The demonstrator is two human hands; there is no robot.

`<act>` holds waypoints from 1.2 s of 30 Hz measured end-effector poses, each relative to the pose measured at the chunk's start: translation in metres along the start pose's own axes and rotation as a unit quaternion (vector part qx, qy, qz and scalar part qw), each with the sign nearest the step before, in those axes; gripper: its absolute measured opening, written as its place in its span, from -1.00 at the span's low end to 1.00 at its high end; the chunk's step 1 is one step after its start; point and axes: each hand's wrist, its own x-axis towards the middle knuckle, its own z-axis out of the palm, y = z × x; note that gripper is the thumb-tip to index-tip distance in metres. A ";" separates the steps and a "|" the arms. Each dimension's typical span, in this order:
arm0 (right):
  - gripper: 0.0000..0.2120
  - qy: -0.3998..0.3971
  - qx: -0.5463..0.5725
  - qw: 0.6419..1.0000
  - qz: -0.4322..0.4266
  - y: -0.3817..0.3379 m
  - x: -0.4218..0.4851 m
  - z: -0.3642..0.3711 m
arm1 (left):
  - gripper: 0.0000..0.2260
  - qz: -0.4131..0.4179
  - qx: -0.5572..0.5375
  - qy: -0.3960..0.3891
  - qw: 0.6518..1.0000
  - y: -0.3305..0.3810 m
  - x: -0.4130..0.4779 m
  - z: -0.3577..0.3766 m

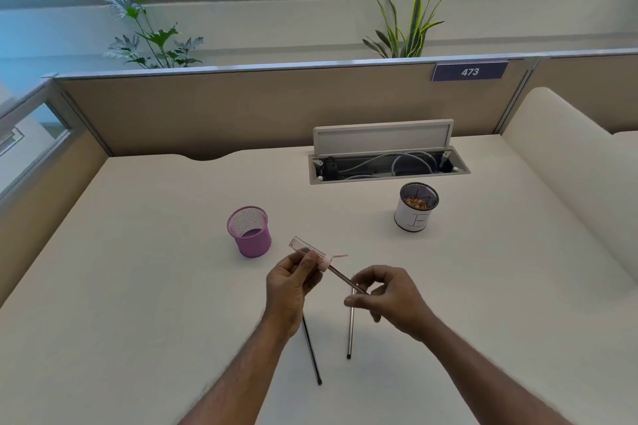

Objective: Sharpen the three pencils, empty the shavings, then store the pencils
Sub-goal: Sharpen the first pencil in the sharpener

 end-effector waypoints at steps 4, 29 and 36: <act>-0.73 0.120 -0.179 0.967 -0.133 0.014 -0.002 0.006 | -0.76 0.003 0.029 0.037 0.999 -0.010 -0.003 0.001; -0.85 -0.022 -0.049 0.998 -0.032 0.001 0.002 -0.011 | -0.70 -0.009 0.020 -0.033 0.999 -0.008 -0.001 -0.005; -0.73 0.106 -0.272 0.937 -0.191 0.011 0.000 -0.001 | -0.78 0.005 0.036 0.018 0.999 -0.014 -0.004 -0.002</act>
